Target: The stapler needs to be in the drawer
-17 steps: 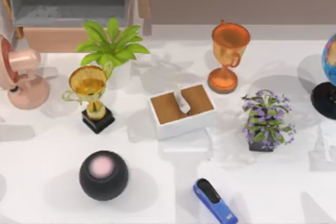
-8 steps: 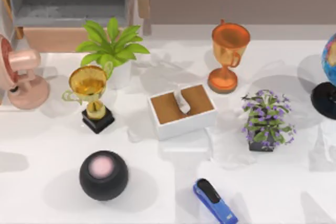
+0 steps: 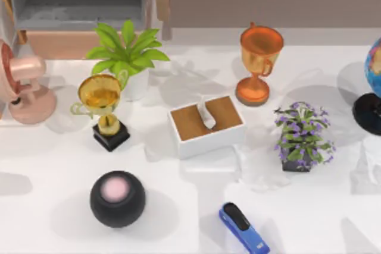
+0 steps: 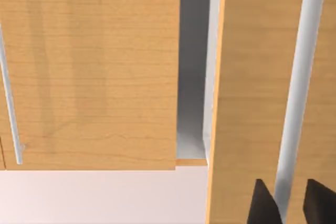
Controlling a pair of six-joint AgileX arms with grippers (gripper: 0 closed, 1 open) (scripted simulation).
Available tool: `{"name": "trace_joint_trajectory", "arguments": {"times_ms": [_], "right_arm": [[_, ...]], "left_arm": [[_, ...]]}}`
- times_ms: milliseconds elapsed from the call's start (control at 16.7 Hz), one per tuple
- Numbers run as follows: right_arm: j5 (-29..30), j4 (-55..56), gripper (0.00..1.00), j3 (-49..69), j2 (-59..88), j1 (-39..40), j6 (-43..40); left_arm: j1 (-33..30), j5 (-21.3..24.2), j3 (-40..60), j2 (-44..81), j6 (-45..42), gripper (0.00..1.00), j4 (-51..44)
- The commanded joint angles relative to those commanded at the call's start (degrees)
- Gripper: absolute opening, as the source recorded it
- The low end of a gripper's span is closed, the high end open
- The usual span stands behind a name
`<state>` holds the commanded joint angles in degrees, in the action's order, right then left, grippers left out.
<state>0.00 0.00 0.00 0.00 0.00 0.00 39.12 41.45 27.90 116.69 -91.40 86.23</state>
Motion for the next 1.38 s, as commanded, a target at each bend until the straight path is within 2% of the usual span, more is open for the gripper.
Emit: {"name": "trace_joint_trajectory", "arguments": {"times_ms": [420,1020,1380], "right_arm": [[0.0,0.0,1.0,0.0,0.0,0.0,0.0],[0.0,0.0,1.0,0.0,0.0,0.0,0.0],[0.0,0.0,1.0,0.0,0.0,0.0,0.0]], "left_arm": [[0.0,0.0,0.0,0.0,0.0,0.98,0.0],[0.0,0.2,-0.1,-0.1,0.0,1.0,0.1],[2.8,2.8,-3.4,-1.3,-0.2,1.0,2.1]]}}
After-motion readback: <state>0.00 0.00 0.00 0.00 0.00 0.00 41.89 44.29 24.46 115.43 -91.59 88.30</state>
